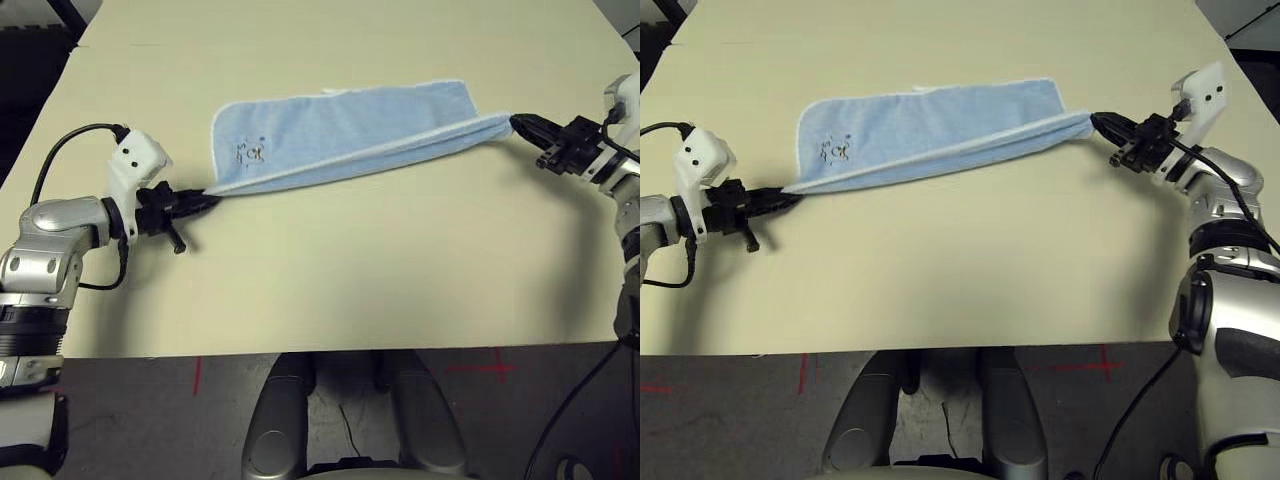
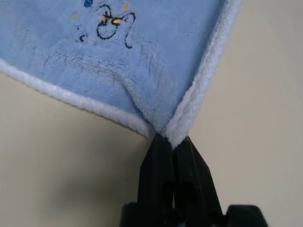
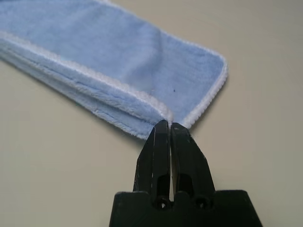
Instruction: Fold the towel and set it aside.
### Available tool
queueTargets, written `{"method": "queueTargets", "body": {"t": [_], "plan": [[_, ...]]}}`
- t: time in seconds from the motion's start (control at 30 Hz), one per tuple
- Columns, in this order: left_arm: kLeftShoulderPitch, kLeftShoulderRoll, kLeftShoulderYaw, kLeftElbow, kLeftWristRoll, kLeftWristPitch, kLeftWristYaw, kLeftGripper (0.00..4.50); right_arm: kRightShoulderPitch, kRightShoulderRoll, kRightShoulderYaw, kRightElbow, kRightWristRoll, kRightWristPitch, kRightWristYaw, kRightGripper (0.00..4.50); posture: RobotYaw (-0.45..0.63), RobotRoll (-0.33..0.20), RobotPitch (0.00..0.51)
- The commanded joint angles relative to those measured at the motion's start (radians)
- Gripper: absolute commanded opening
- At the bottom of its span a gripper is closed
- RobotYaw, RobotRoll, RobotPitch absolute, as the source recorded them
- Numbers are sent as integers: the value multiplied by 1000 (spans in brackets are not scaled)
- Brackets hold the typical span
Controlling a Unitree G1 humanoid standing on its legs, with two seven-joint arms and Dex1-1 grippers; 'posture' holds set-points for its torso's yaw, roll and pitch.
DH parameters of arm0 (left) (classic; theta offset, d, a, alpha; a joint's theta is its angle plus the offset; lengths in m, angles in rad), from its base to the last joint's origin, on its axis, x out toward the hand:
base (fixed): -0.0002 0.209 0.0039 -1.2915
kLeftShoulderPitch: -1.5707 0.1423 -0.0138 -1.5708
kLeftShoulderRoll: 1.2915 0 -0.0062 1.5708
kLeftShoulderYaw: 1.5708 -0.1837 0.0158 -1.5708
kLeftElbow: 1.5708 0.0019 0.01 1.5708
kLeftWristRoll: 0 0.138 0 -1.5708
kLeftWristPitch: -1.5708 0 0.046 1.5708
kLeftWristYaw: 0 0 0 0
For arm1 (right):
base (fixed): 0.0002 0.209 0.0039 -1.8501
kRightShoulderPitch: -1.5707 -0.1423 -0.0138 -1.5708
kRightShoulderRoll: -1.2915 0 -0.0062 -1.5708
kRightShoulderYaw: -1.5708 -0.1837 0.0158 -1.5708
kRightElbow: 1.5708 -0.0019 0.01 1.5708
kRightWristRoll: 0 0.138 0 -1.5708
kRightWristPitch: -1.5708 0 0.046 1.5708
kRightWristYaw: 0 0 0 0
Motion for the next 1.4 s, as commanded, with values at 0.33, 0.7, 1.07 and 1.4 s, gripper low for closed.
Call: {"method": "queueTargets", "body": {"t": [0.33,0.7,1.07,1.4], "plan": [[-23,10,0,-5,25,27,-13,54,17,-61,88,-76,-30,38,255,0,6,0,277],[25,134,-8,-51,13,113,-134,54,35,-86,113,-131,-41,89,329,0,5,0,272],[66,272,-18,-49,36,63,-283,54,56,-128,149,-155,-69,39,339,0,17,0,265],[-66,216,-68,53,129,-63,-223,54,41,-152,108,-152,-28,76,349,0,16,0,260]]}}
